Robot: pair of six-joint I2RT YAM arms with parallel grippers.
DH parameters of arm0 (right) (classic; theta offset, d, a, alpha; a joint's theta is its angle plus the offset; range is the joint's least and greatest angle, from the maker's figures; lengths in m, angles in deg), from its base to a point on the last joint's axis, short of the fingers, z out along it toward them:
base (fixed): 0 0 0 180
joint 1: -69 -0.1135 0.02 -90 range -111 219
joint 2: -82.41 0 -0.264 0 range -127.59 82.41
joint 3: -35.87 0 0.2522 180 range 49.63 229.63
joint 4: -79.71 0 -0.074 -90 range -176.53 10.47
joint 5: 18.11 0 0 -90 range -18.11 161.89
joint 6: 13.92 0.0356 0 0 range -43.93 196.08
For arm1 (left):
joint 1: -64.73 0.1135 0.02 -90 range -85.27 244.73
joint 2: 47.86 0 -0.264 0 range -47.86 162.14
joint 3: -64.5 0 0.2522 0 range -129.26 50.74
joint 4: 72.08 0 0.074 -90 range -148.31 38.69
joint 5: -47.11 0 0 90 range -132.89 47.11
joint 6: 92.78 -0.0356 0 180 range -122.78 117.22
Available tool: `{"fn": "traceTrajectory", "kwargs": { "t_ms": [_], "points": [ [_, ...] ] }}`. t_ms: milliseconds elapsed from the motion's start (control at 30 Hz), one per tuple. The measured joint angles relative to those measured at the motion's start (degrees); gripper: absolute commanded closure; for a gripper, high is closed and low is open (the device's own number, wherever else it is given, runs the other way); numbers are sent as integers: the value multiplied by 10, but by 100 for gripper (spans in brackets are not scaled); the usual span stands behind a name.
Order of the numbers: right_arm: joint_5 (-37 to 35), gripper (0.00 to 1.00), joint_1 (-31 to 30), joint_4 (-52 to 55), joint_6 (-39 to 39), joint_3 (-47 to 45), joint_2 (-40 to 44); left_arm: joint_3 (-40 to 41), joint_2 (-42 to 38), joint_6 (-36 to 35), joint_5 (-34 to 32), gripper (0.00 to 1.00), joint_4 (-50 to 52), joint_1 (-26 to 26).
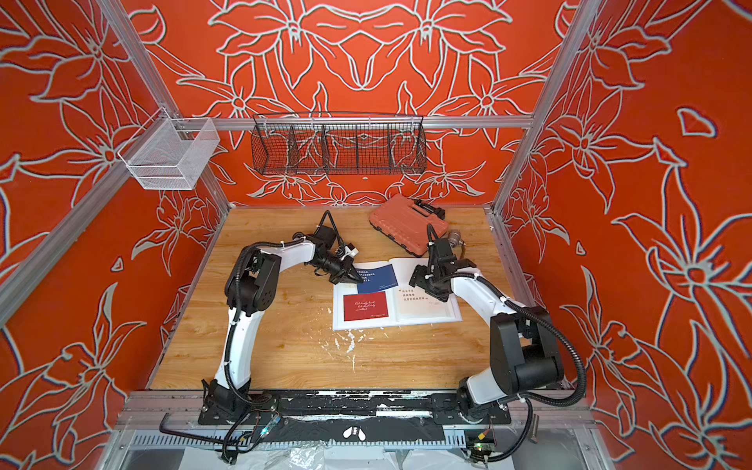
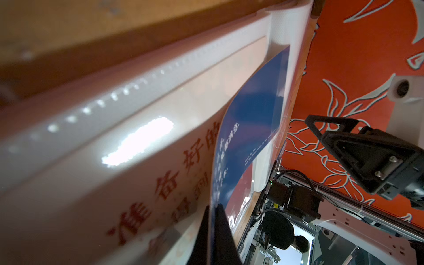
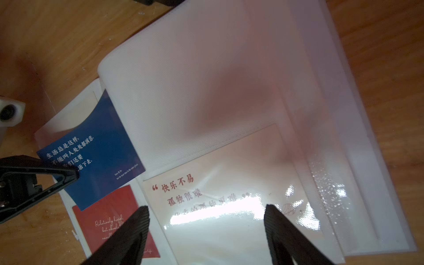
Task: Place the photos into the photo albums
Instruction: Insert the photo into the photo album.
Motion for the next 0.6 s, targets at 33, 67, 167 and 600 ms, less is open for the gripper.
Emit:
{"fn": "traceTrajectory", "kwargs": {
  "t_ms": [33, 67, 167, 600],
  "points": [
    [0, 19, 1, 0, 0, 0, 0, -5, 1, -2, -2, 100, 4, 0],
    [0, 18, 1, 0, 0, 0, 0, -12, 2, -4, -3, 100, 8, 0],
    [0, 18, 1, 0, -2, 0, 0, -28, 4, -8, -7, 100, 16, -1],
    [9, 18, 21, 0, -6, 0, -5, -54, 17, 0, -12, 100, 21, -21]
  ]
}}
